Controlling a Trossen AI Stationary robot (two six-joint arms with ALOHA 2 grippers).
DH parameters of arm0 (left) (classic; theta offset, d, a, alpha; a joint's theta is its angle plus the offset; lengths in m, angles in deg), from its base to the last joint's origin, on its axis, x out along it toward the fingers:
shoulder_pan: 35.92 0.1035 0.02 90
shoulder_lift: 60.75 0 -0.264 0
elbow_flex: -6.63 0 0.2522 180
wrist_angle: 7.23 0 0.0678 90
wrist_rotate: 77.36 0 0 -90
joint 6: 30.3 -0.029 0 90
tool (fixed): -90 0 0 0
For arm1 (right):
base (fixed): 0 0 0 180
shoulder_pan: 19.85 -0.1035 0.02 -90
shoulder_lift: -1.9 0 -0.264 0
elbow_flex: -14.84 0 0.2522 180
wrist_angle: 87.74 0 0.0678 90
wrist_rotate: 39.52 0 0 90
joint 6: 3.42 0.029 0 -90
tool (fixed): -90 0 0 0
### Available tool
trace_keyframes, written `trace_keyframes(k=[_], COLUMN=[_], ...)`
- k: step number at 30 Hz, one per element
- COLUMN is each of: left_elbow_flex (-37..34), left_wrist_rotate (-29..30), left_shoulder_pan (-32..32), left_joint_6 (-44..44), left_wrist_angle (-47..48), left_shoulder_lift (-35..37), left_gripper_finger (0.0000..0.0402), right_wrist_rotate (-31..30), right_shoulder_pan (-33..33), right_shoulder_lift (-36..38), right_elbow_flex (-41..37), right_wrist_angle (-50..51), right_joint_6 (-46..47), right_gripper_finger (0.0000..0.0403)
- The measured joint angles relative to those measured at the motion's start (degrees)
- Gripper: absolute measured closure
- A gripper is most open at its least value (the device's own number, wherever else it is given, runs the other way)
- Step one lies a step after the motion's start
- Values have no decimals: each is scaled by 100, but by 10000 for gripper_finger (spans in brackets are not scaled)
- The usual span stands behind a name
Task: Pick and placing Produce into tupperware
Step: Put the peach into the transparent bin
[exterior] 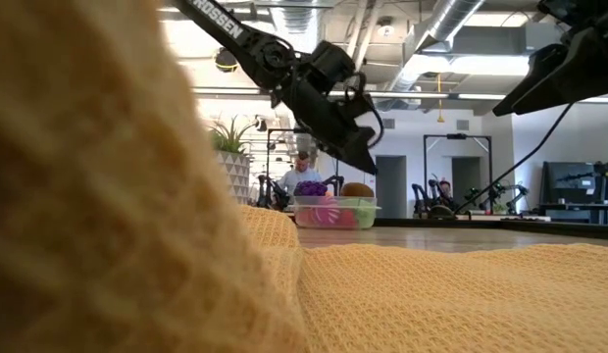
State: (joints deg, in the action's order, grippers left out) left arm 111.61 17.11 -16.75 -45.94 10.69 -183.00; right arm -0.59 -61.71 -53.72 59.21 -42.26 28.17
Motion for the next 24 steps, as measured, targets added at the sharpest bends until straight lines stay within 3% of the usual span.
trace_keyframes(k=[11,24], left_elbow_flex=[-13,-13], left_wrist_rotate=[277,502], left_shoulder_pan=[-7,-4], left_joint_6=[2,-216], left_wrist_angle=[172,229], left_shoulder_lift=[-214,-214], left_gripper_finger=[285,264], right_wrist_rotate=[-1,-2], right_shoulder_pan=[-9,338], right_shoulder_lift=[0,2], right_elbow_flex=[-17,-756], right_wrist_angle=[75,-530], right_joint_6=[39,-6], right_gripper_finger=[12,12])
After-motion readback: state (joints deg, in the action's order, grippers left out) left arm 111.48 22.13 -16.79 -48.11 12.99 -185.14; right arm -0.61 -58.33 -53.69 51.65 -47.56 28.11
